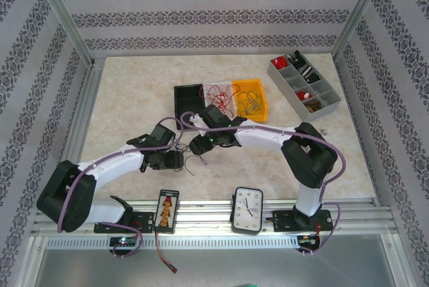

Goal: Untangle the cables

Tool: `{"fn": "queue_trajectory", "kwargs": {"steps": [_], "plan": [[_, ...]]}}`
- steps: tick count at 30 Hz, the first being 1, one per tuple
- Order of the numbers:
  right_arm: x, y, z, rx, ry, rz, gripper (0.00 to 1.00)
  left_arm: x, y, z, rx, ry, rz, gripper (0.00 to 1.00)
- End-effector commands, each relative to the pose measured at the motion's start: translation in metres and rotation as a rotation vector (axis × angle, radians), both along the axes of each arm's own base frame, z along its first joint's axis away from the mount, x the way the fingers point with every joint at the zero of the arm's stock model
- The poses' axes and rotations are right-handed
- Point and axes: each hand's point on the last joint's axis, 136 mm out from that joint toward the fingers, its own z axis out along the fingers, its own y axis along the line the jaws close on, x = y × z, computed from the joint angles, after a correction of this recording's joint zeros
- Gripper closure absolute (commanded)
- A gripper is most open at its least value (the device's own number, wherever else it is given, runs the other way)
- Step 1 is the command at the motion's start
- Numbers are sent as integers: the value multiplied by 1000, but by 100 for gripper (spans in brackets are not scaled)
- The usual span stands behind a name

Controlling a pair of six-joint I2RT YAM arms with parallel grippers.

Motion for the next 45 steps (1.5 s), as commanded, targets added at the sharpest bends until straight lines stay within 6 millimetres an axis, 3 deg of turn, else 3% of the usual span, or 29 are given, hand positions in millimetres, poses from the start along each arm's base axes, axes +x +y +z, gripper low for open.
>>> {"fn": "queue_trajectory", "kwargs": {"steps": [1,4,11,12,15,16,18,19,22,27,33,41,45], "plan": [[-6,5,3,28,24,16,45,12,-11,3,23,-36,-57,39],[-7,8,-9,18,54,21,45,16,-12,-2,55,-31,-59,41],[7,6,-46,-86,49,-5,51,13,-9,-16,90,6,-36,73],[8,5,-50,-105,46,-8,54,14,-8,-16,91,3,-29,75],[15,-4,-60,-160,16,-45,89,15,-7,-17,87,-6,-5,86],[17,-8,-59,-165,1,-62,96,15,-6,-16,90,-12,5,90],[23,-19,-54,-166,-32,-114,100,18,1,-15,120,-27,33,100],[25,-26,-51,-167,-40,-140,100,19,6,-14,140,-31,46,100],[39,-55,-30,-155,-92,-270,100,23,23,-10,204,-47,109,100],[53,-133,0,-106,-121,-597,100,28,57,-1,273,-69,264,100],[43,-228,5,-18,-64,-959,100,28,77,1,273,-78,375,100],[20,-299,0,27,-37,-1197,100,25,89,-3,274,-61,437,100],[12,-324,-7,54,1,-1303,100,16,108,-7,255,-32,570,100]]}}
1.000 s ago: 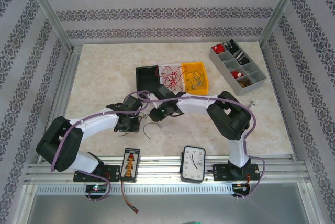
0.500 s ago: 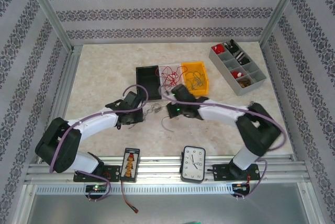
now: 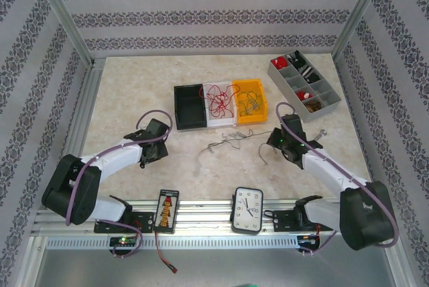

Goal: Untangle the cables

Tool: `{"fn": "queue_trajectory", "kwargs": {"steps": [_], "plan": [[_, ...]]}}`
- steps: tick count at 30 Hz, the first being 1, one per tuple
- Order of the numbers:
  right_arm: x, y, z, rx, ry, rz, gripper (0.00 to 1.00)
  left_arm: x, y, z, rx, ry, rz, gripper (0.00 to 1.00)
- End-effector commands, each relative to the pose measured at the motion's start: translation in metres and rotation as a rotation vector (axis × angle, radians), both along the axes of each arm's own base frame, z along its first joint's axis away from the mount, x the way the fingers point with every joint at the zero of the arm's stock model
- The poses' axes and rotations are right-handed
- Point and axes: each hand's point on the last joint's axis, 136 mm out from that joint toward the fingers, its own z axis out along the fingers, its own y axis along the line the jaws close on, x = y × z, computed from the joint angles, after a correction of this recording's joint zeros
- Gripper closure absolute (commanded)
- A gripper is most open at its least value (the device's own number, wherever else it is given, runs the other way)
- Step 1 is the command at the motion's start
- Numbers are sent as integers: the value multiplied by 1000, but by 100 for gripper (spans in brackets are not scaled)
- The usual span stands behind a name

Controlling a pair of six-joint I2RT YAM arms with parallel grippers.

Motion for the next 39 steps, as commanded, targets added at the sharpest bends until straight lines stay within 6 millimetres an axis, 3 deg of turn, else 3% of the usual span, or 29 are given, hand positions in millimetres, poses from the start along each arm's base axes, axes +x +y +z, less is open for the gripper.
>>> {"fn": "queue_trajectory", "kwargs": {"steps": [1,4,9,12,18,24,27,33,39], "plan": [[-10,-22,-10,22,35,-115,100,-20,29,-3,33,36,142,100],[-10,-25,-13,47,50,-111,100,-7,30,11,9,-41,115,100],[-6,-11,-20,67,79,-31,100,40,-45,53,-243,-275,-226,98],[-5,-5,-25,73,90,-7,100,46,-98,74,-278,-347,-454,76],[-5,1,-29,62,97,7,100,38,-211,73,-293,-294,-884,46],[-5,5,-28,66,98,35,100,54,-283,56,-270,-293,-1050,44],[-6,4,-28,62,94,41,100,72,-302,47,-239,-293,-1043,45],[-7,6,-28,55,93,60,100,104,-318,41,-107,-338,-1012,45],[-6,4,-31,54,97,62,100,103,-327,24,-44,-260,-1057,48]]}}
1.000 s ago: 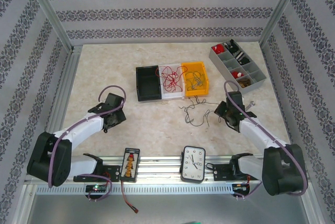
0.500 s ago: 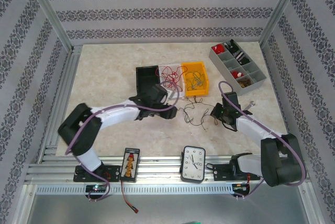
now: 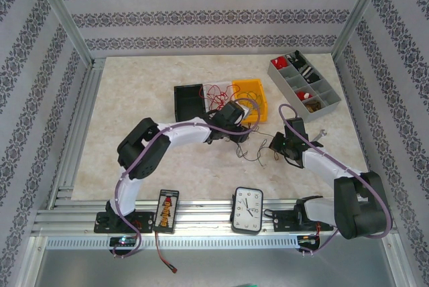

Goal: Untangle the cables

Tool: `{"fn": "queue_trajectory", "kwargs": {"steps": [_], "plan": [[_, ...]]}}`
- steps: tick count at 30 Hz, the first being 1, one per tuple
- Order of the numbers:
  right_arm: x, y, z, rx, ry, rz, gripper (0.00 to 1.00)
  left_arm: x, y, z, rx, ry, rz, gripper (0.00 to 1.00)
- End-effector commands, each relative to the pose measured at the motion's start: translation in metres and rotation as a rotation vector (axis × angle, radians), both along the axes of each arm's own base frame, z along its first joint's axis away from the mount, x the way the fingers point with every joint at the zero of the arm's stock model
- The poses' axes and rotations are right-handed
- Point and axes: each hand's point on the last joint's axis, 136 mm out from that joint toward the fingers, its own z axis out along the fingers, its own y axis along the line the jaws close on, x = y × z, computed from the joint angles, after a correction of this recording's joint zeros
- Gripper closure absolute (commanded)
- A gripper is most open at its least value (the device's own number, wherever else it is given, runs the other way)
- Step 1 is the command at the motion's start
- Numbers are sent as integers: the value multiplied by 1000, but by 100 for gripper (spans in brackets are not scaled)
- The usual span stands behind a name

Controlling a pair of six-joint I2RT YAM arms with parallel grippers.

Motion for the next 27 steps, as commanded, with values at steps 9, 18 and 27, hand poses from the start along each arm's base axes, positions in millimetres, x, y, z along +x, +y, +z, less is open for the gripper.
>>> {"fn": "queue_trajectory", "kwargs": {"steps": [9,18,27], "plan": [[6,0,1,13,-16,12,100,-22,12,-34,175,40,-45,50],[5,1,2,23,-19,8,100,-25,13,-46,207,55,-78,60],[3,1,1,29,-17,1,100,-31,-1,1,10,-38,-118,55]]}}
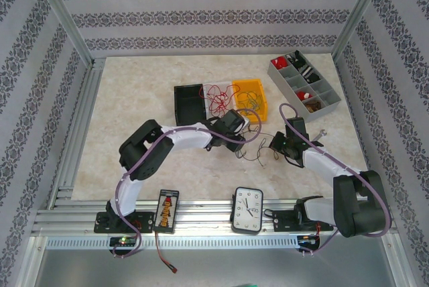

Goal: Untangle the cables

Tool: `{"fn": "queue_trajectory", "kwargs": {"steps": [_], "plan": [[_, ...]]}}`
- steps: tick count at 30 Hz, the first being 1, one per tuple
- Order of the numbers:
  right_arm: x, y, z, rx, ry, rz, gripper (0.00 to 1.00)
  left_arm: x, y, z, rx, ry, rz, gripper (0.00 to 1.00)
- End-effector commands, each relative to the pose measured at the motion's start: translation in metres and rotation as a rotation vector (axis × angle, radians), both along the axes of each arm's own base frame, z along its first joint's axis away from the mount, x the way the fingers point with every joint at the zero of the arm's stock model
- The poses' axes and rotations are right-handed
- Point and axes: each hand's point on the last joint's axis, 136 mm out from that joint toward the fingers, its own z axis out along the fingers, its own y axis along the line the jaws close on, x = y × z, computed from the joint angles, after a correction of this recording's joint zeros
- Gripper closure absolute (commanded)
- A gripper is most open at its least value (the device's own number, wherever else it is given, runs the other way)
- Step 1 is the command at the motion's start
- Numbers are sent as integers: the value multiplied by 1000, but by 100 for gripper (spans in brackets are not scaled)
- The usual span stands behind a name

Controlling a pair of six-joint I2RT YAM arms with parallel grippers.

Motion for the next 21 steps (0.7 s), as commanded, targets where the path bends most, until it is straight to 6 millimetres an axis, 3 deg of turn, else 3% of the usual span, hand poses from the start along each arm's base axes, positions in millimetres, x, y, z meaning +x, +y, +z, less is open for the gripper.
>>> {"fn": "queue_trajectory", "kwargs": {"steps": [1,10,15,21], "plan": [[1,1,2,12,-15,-4,100,-1,-17,35,-105,-59,-51,55],[0,2,4,13,-16,-2,100,-2,-21,40,-103,-73,-97,51],[0,2,2,12,-12,-1,100,-17,-18,34,-85,-19,-144,44],[0,3,0,16,-4,-1,100,-19,-8,24,-38,-34,-162,45]]}}
